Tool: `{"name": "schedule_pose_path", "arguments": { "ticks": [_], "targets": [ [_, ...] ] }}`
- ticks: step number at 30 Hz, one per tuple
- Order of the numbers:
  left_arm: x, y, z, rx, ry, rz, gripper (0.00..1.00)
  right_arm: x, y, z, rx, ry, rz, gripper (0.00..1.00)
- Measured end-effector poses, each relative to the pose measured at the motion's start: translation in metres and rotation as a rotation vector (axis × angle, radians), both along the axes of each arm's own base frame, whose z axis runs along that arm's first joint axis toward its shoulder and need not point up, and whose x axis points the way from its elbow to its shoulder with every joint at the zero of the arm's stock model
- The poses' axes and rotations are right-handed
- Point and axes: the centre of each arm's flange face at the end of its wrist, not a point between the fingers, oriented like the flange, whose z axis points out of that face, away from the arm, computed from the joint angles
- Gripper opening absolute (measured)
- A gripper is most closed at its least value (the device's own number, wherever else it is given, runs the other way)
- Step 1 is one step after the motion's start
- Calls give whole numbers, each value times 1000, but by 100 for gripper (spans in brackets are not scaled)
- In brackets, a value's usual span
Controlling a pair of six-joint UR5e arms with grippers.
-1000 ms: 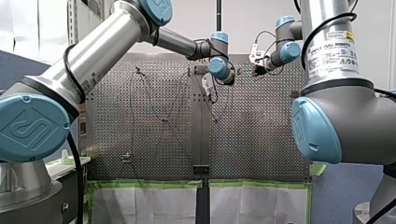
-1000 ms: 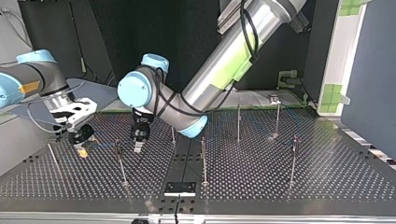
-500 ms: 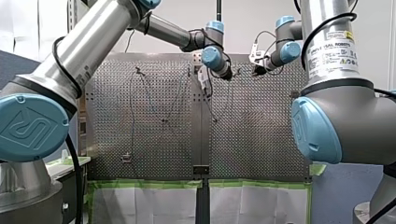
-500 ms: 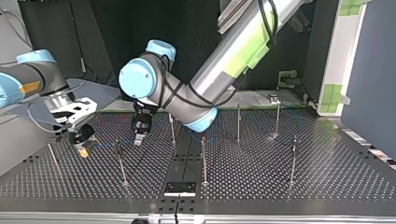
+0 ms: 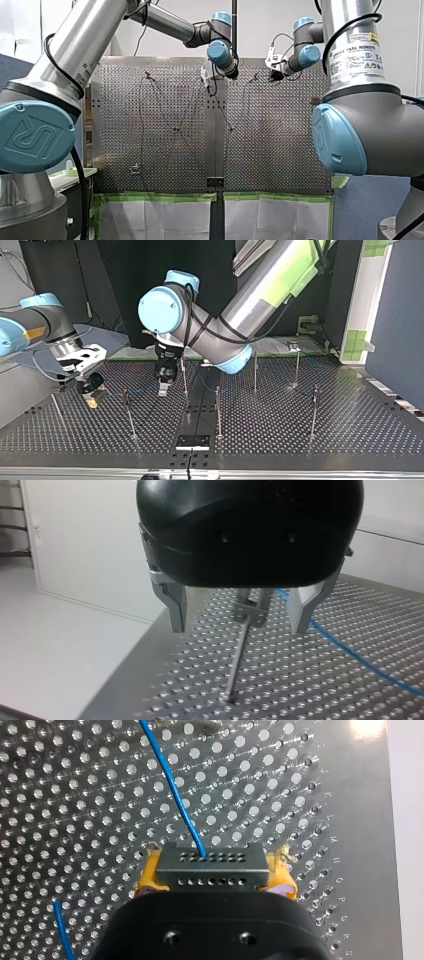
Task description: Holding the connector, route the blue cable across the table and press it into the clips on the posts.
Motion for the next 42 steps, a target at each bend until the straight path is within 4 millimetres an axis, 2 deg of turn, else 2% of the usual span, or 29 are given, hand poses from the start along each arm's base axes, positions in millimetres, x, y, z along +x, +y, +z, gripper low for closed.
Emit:
{"name": "schedule_pose_path", "arguments": {
  "ticks": [6,16,31,34,42],
  "targets": [
    [-11,11,12,-25,-37,33,100,-1,-1,0,2,-1,-2,0],
    [-41,21,33,-124,-91,41,100,-7,-4,0,5,-3,-14,0],
    [-72,51,57,-247,-174,86,100,-18,-9,0,3,-1,-34,0],
    [-74,54,50,-243,-180,108,100,-19,-9,0,2,-1,-35,0],
    [-67,43,-15,-191,-137,121,100,-20,-10,0,1,-1,-38,0]
  ]
}}
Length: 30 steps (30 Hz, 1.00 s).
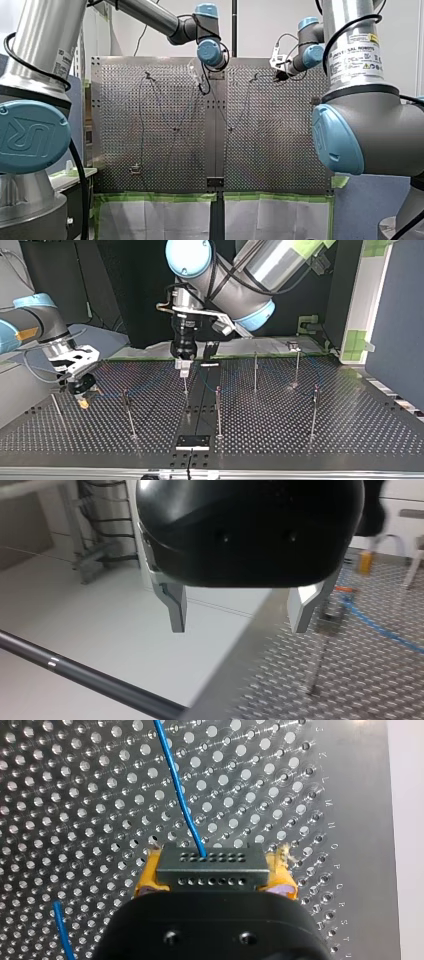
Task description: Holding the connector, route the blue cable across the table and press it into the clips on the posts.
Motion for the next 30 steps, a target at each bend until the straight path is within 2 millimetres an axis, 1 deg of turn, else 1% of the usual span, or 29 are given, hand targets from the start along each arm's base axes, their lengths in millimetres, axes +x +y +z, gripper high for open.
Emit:
{"name": "schedule_pose_path", "arguments": {
  "ticks": [5,8,16,23,30],
  "targets": [
    [3,-5,-40,27,29,-2,100,0,0,0,0,1,0,0],
    [1,-5,-54,33,36,-5,100,0,0,0,0,1,1,0],
    [-7,-2,-79,61,33,-7,100,1,0,0,0,1,1,0],
    [-14,4,-102,109,25,0,100,0,0,-1,0,2,0,0],
    [-20,12,-123,116,24,2,100,1,0,0,0,2,2,0]
  ]
}}
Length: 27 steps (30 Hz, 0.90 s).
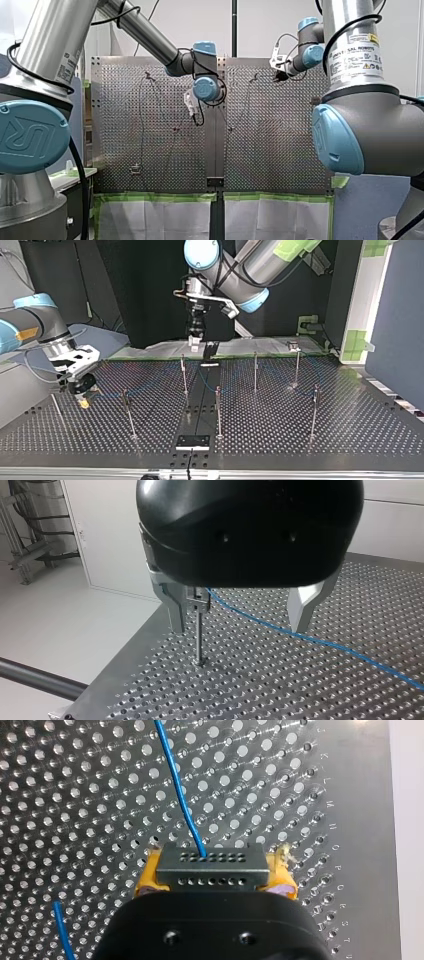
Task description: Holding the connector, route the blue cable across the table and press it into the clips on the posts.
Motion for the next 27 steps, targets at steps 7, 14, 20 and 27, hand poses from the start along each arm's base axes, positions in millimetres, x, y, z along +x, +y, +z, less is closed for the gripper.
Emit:
{"name": "schedule_pose_path", "arguments": {
  "ticks": [7,14,20,27],
  "targets": [
    [-9,8,-21,0,0,1,100,2,1,0,1,0,4,0],
    [-18,16,-40,1,0,1,100,2,1,0,1,0,4,0],
    [-27,24,-56,0,0,1,100,0,0,0,0,0,0,0],
    [-39,33,-75,0,0,1,100,-3,-1,0,0,0,-6,0]
  ]
}}
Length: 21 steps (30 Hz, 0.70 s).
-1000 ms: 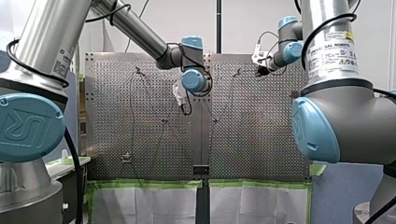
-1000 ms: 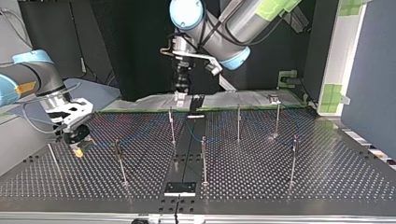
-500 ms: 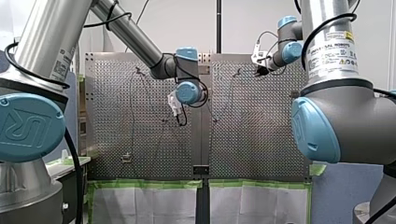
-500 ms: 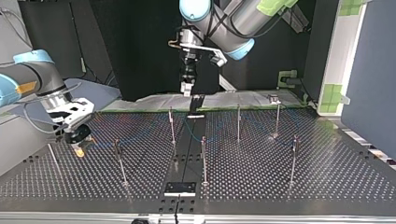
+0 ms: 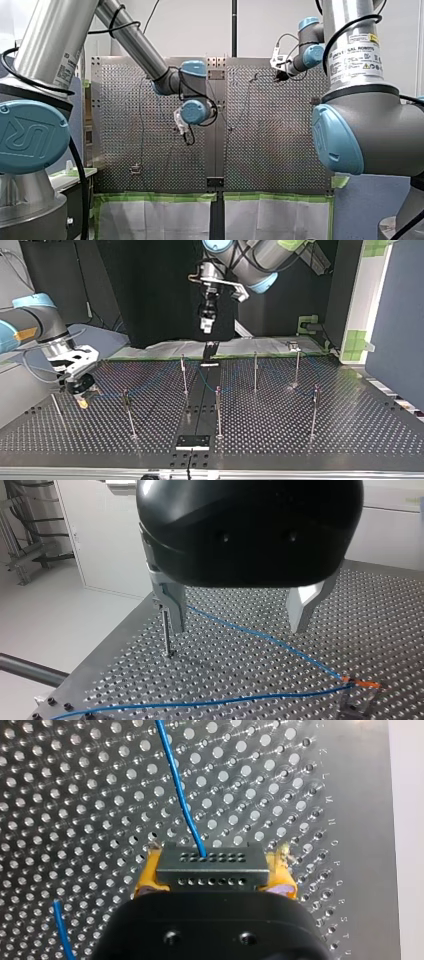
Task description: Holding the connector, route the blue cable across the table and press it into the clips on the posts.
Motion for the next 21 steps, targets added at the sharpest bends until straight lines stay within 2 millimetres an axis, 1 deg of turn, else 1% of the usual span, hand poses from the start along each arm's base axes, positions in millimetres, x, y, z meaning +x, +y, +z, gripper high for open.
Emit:
{"name": "schedule_pose_path", "arguments": {
  "ticks": [10,21],
  "targets": [
    [-16,14,-23,0,0,0,100,-8,-4,0,-1,0,-15,0],
    [-37,32,-47,0,1,0,100,-9,-4,0,-1,0,-16,0]
  ]
}}
